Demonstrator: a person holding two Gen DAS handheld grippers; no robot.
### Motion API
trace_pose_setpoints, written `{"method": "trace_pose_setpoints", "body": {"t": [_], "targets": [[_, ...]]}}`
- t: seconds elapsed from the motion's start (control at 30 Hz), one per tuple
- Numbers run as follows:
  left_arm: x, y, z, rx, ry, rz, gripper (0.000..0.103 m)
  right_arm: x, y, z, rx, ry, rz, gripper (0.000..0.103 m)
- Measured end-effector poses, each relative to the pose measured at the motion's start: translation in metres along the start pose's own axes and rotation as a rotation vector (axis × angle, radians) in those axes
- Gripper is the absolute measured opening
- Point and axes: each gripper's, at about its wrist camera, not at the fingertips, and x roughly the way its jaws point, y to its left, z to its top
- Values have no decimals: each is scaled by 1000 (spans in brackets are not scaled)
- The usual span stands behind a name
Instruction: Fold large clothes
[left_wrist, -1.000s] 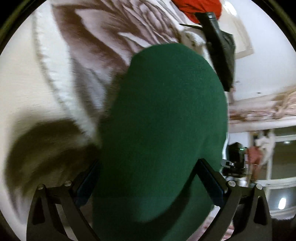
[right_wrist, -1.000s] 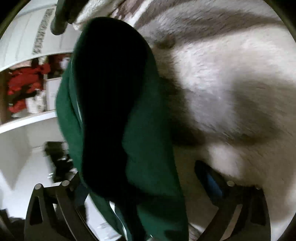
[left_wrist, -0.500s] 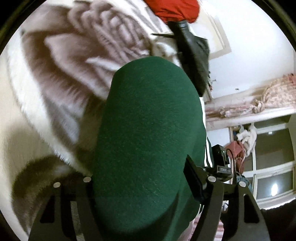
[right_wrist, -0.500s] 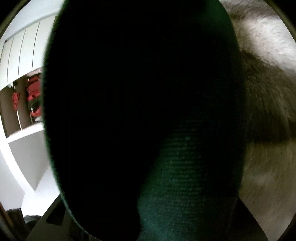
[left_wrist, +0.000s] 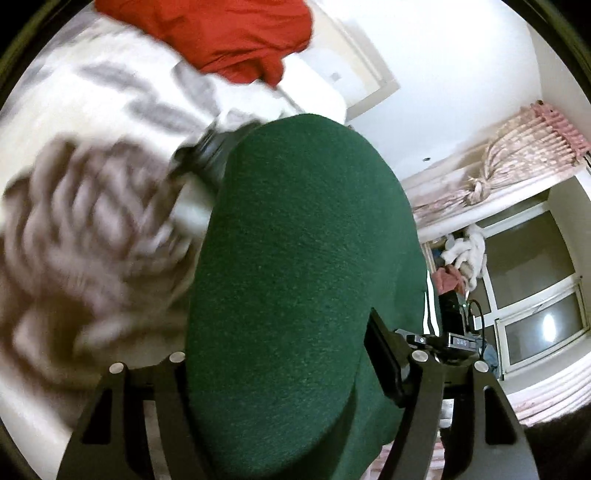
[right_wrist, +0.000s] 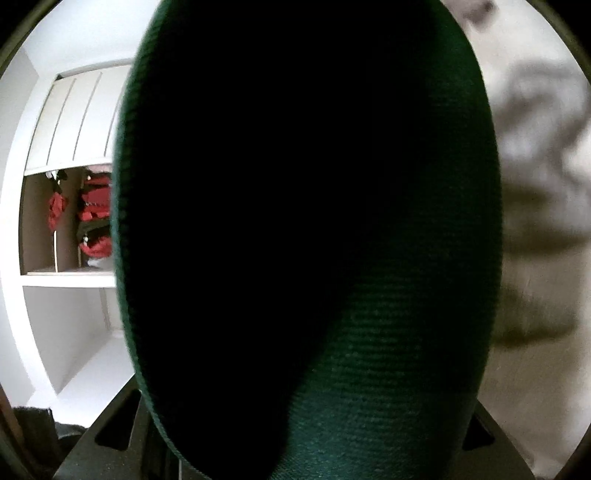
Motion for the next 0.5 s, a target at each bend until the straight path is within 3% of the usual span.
{"method": "trace_pose_setpoints", "body": {"t": [0.17, 0.3, 0.43, 0.5], "targets": [[40, -6, 97, 52, 1, -29, 67, -36, 35, 91, -26, -86, -34, 36], [86, 20, 162, 51, 24, -13, 67, -41, 38, 177, -20, -111, -80, 36], [146, 78, 187, 0, 99, 68, 67, -22, 5, 251, 41, -84, -122, 36], [169, 112, 189, -24, 131, 96, 69, -1, -20, 280, 64, -64, -186, 37]]}}
